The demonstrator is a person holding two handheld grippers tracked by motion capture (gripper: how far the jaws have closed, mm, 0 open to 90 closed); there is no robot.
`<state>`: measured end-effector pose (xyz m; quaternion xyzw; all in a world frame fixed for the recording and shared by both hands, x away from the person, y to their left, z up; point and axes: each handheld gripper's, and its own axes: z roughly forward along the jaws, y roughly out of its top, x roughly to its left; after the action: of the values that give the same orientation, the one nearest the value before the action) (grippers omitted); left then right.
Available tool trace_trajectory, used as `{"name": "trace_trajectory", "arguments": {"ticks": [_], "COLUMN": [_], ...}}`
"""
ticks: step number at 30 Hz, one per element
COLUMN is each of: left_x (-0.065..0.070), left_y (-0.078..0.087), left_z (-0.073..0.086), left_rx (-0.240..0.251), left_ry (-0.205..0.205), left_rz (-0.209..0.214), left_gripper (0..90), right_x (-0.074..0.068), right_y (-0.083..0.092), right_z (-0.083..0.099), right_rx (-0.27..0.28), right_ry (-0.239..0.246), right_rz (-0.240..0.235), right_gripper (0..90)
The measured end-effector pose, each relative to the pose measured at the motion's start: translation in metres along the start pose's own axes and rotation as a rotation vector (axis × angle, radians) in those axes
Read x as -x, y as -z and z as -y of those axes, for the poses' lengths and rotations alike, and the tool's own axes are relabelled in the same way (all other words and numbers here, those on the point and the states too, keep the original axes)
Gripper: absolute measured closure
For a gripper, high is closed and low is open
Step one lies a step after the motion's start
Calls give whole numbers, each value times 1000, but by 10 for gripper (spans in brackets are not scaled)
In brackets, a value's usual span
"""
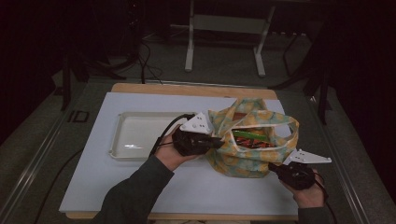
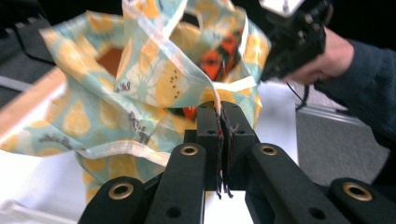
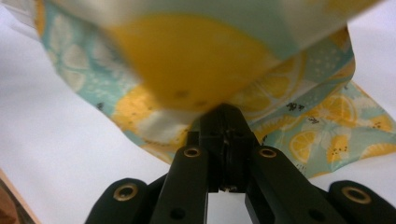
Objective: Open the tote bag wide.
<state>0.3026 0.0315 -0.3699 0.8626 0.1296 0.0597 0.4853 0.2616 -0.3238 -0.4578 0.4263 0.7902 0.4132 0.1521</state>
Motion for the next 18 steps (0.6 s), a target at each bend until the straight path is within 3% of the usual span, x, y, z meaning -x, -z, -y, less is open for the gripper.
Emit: {"name": "trace_trajectory", "arguments": {"ticks": [4,8,18], "left_x": [-3,-4,-8], "left_y": [-8,-18,-36], "left_z": [14,23,32], "left_rx": [-18,-46,-108], "left_ry": [30,34,35], "left_rz": [17,9,-16], "left_gripper": [860,861,865], "right_x": [2,2,-5], "right_y": [-3,-2,29], "right_z": [3,3,0], "right_rx": [-3,-3,38], "right_ry": [-16,-19,-6], "right_rz": [5,6,-3], "right_gripper": [891,879,668]}}
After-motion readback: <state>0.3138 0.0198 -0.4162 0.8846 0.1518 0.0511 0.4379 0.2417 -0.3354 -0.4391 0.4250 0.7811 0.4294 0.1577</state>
